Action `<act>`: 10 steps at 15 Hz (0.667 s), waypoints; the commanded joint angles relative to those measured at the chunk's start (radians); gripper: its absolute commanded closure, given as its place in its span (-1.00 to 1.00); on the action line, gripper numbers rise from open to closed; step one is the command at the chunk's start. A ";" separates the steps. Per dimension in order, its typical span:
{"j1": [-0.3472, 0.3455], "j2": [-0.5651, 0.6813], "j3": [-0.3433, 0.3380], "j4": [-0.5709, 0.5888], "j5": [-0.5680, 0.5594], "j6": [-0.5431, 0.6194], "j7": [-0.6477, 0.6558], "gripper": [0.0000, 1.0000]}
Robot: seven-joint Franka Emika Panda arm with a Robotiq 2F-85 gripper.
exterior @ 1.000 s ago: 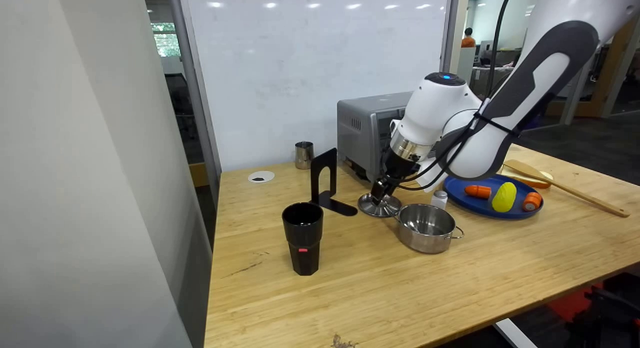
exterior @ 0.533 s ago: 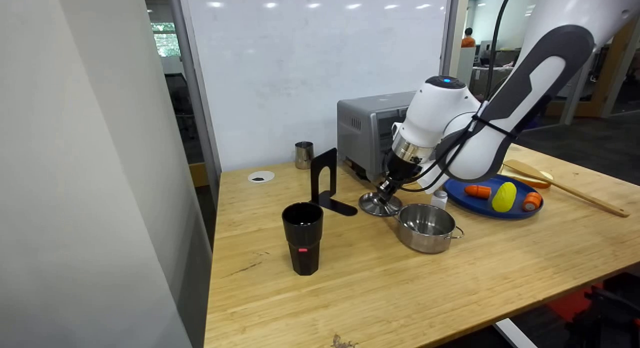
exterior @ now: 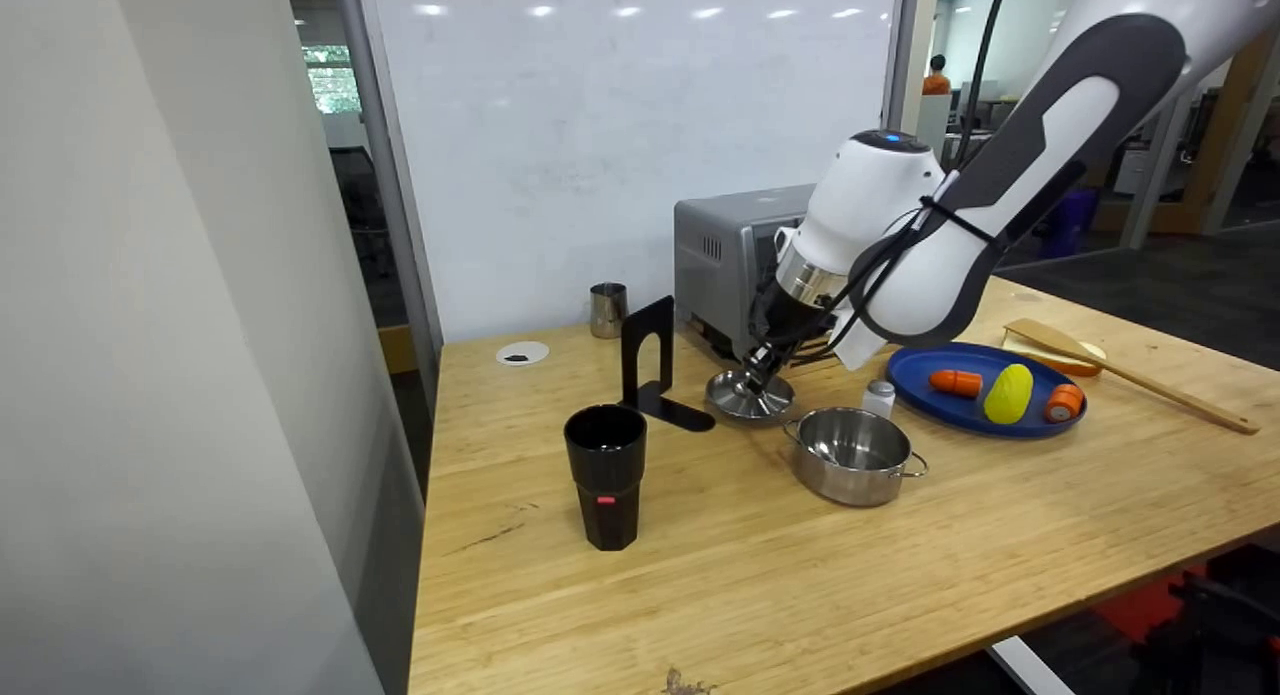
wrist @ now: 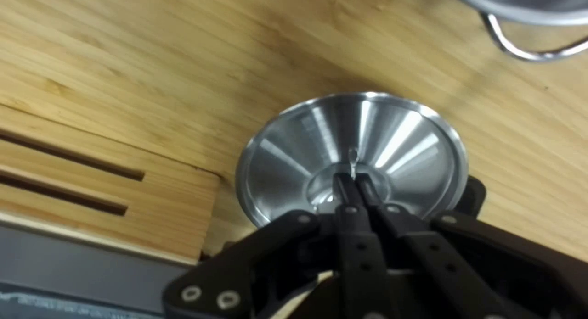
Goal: Take the maize cob from the pot and place it on the plate. Then, pick up the lid and cover the pot
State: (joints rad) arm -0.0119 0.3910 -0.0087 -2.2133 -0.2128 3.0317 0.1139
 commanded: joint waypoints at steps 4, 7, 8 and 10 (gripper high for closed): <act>0.095 -0.226 -0.010 -0.068 0.029 -0.234 0.002 0.98; 0.107 -0.320 0.015 -0.091 0.025 -0.371 0.019 0.98; 0.111 -0.351 0.021 -0.109 0.022 -0.395 0.027 0.98; 0.113 -0.400 0.036 -0.140 0.018 -0.421 0.037 0.98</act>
State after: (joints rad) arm 0.1009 0.0808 0.0075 -2.2824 -0.1935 2.6534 0.1367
